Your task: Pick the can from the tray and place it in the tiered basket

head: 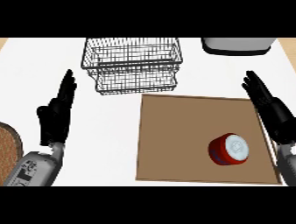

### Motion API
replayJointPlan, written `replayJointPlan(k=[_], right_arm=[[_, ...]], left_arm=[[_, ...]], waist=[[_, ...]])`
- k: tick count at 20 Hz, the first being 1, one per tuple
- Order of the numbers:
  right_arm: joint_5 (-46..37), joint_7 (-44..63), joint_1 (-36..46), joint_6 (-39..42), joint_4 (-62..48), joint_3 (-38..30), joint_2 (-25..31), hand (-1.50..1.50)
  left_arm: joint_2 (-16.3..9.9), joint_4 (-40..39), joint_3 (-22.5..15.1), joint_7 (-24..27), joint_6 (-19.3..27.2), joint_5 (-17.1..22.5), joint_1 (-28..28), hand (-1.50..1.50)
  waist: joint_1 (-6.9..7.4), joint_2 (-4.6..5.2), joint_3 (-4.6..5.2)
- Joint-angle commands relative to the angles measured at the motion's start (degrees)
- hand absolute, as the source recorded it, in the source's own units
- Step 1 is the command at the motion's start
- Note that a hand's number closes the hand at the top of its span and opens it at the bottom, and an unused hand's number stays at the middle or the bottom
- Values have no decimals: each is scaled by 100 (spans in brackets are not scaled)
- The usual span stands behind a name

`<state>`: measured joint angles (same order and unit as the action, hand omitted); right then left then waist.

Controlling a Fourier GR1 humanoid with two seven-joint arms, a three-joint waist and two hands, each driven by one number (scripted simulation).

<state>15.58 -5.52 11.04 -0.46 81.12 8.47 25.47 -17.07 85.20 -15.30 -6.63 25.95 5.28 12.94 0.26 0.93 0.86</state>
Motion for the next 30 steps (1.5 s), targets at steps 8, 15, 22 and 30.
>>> replayJointPlan(k=[8, 15, 22, 30], right_arm=[[-1173, 1237, 720, -1064, -36, 1424, -1442, -150], [-1296, 447, -51, -745, 1333, 1544, -1316, -150], [-2388, 2403, 765, 51, 2358, 1424, 832, -150], [-2545, 4139, 1405, 2449, 3168, 2145, 2498, -150]], left_arm=[[82, -565, -181, 1173, -1930, 829, -450, 0], [219, -861, -54, 1348, -2067, 675, -448, 0], [109, -736, -2, 1426, -2052, 734, -791, 0], [85, -852, 70, 1359, -2242, 809, -500, 0]], waist=[[22, -72, -74], [-79, -106, -83], [-159, -201, -46], [-125, -148, -49]])
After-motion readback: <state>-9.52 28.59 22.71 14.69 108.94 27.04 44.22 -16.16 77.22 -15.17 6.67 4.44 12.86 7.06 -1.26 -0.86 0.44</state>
